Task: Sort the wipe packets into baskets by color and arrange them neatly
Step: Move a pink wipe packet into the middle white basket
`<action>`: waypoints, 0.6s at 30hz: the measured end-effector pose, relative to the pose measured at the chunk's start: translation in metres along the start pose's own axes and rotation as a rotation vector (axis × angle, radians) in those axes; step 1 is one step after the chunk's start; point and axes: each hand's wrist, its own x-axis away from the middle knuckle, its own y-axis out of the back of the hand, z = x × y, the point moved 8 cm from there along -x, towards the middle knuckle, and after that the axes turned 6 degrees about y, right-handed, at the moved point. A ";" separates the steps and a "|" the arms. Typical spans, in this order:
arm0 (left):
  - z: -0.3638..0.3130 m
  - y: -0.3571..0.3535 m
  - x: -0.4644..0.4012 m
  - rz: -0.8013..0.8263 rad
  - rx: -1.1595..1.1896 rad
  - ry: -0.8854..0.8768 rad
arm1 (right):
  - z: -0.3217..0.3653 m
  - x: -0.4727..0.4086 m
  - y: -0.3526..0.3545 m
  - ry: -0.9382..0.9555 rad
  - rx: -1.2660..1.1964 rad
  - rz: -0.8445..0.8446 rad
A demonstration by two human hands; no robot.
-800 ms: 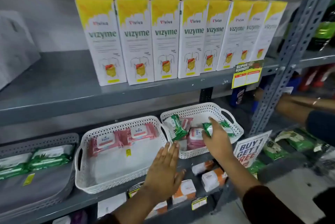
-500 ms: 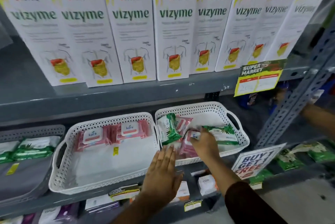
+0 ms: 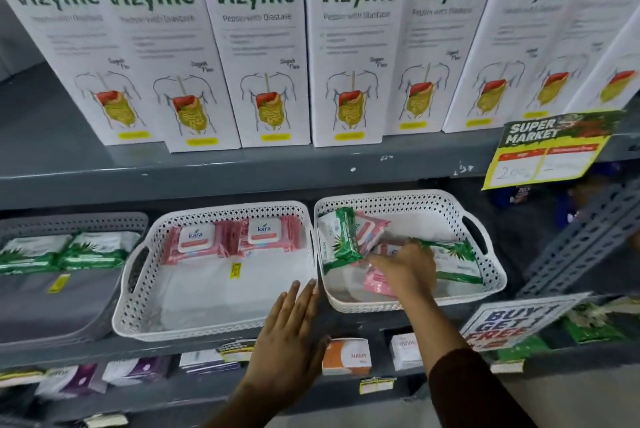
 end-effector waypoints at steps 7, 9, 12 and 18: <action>0.033 0.010 0.022 0.014 -0.038 -0.027 | 0.005 0.025 0.034 0.021 -0.021 -0.110; 0.048 0.015 0.029 0.016 -0.031 -0.014 | 0.023 0.035 0.051 0.070 0.012 -0.151; 0.072 0.020 0.038 0.014 -0.036 -0.009 | 0.072 0.054 0.071 0.186 -0.045 -0.167; 0.115 0.028 0.053 0.016 -0.019 0.041 | 0.162 0.108 -0.012 0.388 -0.247 0.091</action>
